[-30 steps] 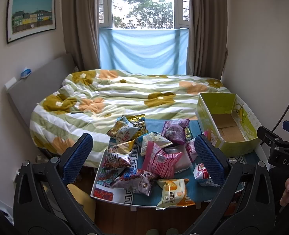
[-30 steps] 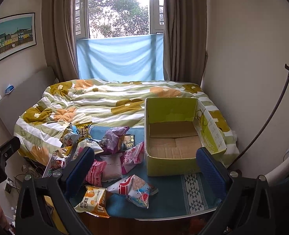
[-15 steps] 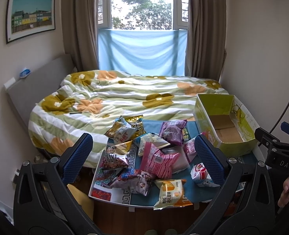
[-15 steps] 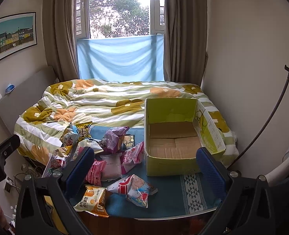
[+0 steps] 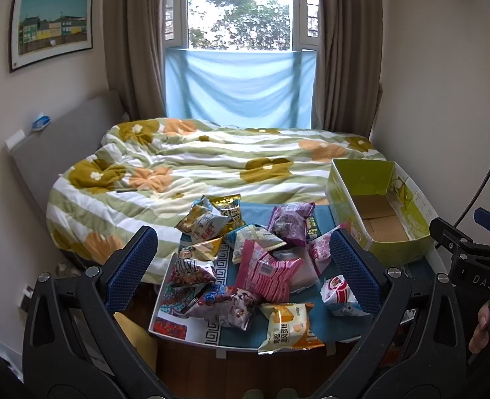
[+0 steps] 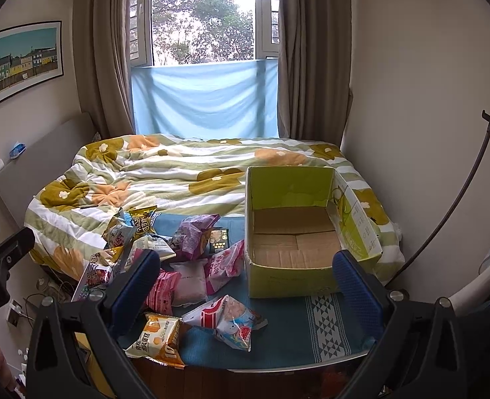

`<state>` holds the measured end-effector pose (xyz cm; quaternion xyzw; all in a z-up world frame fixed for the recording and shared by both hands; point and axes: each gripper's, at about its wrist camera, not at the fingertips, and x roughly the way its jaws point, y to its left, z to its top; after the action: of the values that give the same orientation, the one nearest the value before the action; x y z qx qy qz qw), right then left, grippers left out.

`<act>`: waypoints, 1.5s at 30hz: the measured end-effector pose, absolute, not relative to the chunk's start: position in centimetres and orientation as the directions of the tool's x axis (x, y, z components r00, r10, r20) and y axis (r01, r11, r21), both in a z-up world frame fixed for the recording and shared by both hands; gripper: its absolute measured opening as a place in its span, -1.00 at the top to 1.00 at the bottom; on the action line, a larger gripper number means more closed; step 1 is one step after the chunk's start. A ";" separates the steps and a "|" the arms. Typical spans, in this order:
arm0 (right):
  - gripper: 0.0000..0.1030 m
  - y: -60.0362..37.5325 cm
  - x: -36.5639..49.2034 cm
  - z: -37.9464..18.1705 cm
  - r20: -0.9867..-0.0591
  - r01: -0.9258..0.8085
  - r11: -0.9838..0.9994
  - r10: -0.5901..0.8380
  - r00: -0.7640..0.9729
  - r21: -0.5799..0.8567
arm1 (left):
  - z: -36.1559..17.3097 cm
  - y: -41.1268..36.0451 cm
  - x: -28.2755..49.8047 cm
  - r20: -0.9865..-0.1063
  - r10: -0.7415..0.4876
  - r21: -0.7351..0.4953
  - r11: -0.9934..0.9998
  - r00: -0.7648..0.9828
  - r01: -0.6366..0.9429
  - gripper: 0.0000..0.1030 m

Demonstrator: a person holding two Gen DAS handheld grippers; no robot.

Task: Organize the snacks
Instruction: 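Grasp the chiffon cake pack with the left tool while the right tool grasps the shrimp chip bag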

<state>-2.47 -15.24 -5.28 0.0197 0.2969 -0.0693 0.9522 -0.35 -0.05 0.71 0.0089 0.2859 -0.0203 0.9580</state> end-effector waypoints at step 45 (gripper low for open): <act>-0.99 -19.3 2.3 -20.4 -0.747 -0.344 0.938 0.258 0.613 0.042 | -19.3 -6.3 4.4 -0.876 -0.046 -0.081 0.995 0.480 -0.052 -0.98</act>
<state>2.35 -19.33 -20.41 -0.0527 0.4067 0.1679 0.8964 4.39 -6.30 -19.27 -0.0481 0.5098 0.0020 0.8590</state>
